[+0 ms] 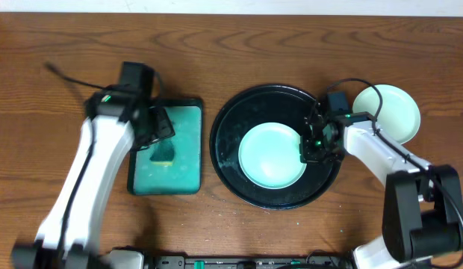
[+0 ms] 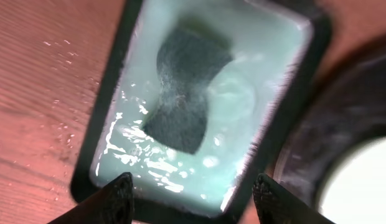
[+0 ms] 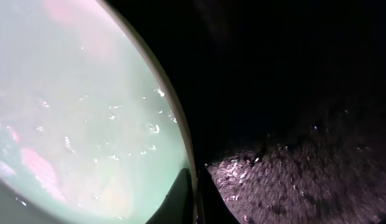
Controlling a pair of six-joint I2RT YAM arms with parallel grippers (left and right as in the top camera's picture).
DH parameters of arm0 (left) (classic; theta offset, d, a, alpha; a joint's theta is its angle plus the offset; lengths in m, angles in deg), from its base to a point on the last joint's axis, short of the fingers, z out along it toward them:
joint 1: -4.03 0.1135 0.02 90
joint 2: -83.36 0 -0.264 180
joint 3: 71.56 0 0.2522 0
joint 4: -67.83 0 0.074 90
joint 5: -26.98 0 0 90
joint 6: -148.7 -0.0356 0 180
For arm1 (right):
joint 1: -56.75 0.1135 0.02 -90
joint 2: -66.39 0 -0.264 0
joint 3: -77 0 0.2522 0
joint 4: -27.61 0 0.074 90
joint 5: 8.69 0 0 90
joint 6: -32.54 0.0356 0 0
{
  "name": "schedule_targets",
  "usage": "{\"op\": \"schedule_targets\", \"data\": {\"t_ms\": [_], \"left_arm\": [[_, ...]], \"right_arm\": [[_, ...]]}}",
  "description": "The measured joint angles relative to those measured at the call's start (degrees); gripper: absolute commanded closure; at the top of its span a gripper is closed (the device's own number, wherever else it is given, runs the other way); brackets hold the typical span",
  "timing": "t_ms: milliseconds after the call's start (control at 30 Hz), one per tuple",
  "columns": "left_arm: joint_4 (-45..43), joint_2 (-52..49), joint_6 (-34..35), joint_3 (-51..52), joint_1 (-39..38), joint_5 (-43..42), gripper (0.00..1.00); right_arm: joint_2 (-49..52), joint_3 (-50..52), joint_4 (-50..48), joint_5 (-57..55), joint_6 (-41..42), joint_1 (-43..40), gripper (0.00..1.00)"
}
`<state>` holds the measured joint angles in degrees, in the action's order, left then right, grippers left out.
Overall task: Clean dirty plates on tray and stack at the side
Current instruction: 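Lift the green plate with right gripper and tilt it over water tray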
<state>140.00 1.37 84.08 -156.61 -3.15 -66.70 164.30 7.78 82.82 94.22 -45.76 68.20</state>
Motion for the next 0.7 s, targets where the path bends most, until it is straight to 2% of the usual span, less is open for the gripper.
{"op": "schedule_targets", "data": {"t_ms": [200, 267, 367, 533, 700], "left_arm": [[0.7, 15.2, -2.0, -0.1, 0.0, -0.7, 0.35], [0.7, 19.6, -2.7, -0.1, 0.1, -0.7, 0.25], [0.8, 25.5, -3.0, -0.1, 0.1, -0.7, 0.23], [0.8, 33.0, -3.2, -0.1, 0.1, -0.6, 0.21], [0.9, 37.0, -3.2, -0.1, 0.1, -0.6, 0.21]], "right_arm": [[-9.1, -6.8, -2.9, -7.2, -2.4, 10.3, 0.99], [-11.1, -9.4, -6.4, -9.4, -3.7, 14.5, 0.99], [-12.8, -11.7, -13.8, -13.9, -5.7, 21.1, 0.99], [-10.8, -12.0, -27.6, -18.8, -10.3, 30.2, 0.99], [-3.3, -12.0, -37.9, -21.8, -15.8, 35.4, 0.99]]}}
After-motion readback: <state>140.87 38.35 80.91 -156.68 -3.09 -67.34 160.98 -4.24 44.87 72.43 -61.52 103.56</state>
